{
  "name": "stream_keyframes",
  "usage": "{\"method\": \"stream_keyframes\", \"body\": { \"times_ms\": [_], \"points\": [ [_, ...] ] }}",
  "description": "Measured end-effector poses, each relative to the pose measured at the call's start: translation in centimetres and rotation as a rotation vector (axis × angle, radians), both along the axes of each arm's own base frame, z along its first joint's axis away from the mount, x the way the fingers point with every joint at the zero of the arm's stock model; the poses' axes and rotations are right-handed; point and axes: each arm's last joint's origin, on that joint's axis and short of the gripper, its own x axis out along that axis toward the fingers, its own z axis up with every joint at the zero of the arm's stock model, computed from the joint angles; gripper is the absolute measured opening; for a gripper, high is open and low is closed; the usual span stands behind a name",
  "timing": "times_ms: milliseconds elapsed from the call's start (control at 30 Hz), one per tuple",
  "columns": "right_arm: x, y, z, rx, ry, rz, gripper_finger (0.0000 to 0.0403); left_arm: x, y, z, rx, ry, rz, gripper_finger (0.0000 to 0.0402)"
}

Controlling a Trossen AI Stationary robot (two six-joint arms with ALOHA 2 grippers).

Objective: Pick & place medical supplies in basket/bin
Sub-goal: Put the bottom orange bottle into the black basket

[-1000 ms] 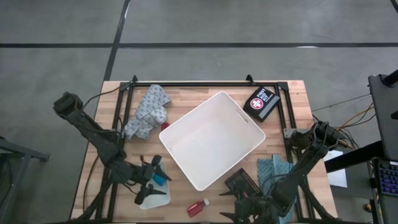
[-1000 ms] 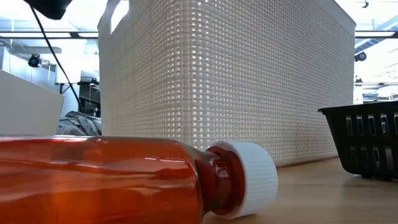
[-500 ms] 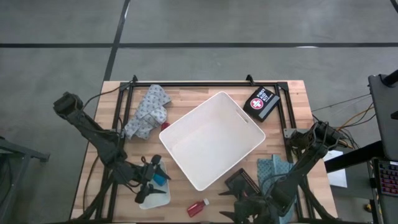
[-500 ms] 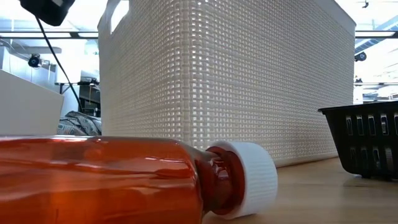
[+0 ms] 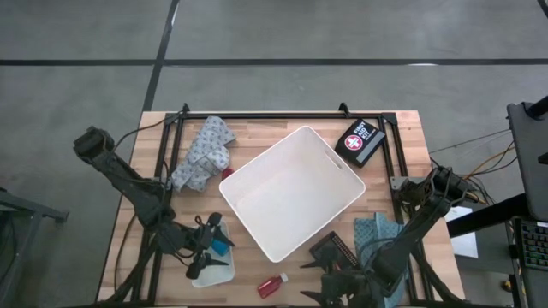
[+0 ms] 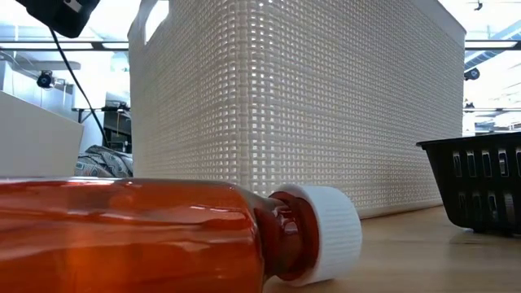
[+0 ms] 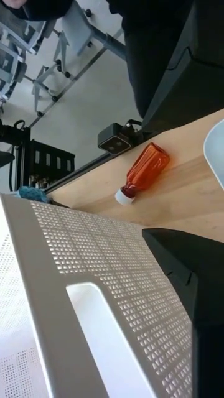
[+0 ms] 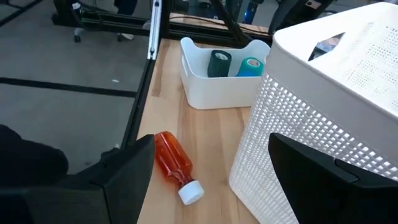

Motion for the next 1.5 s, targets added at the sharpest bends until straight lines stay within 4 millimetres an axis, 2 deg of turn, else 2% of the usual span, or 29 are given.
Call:
{"method": "stream_keyframes", "body": {
  "times_ms": [167,367,467,800,1000,1233,1500],
  "points": [
    [0.5,0.1,-0.8,-0.020,0.004,0.005,0.0311,0.0,0.0,0.0,0.000,0.000,0.000,0.0271],
    [3.8,0.3,-2.9,0.010,-0.055,0.058,0.0311,0.0,0.0,0.0,0.000,0.000,0.000,0.0271],
    [4.8,0.4,-4.5,0.051,-0.044,0.063,0.0311,0.0,0.0,0.0,0.001,0.001,0.000,0.0271],
    [5.4,1.1,-10.0,-0.003,0.050,0.060,0.0311,0.0,0.0,0.0,0.002,0.002,0.000,0.0271],
    [5.9,1.0,-12.5,-0.032,0.077,0.046,0.0311,0.0,0.0,0.0,0.003,0.003,0.000,0.0271],
    [6.2,0.6,-12.7,-0.034,0.079,0.030,0.0311,0.0,0.0,-0.1,0.005,0.005,0.000,0.0271],
    [6.8,0.0,-13.6,0.070,0.110,-0.014,0.0303,0.0,0.0,-0.1,0.005,0.005,0.000,0.0271]
  ]
}}
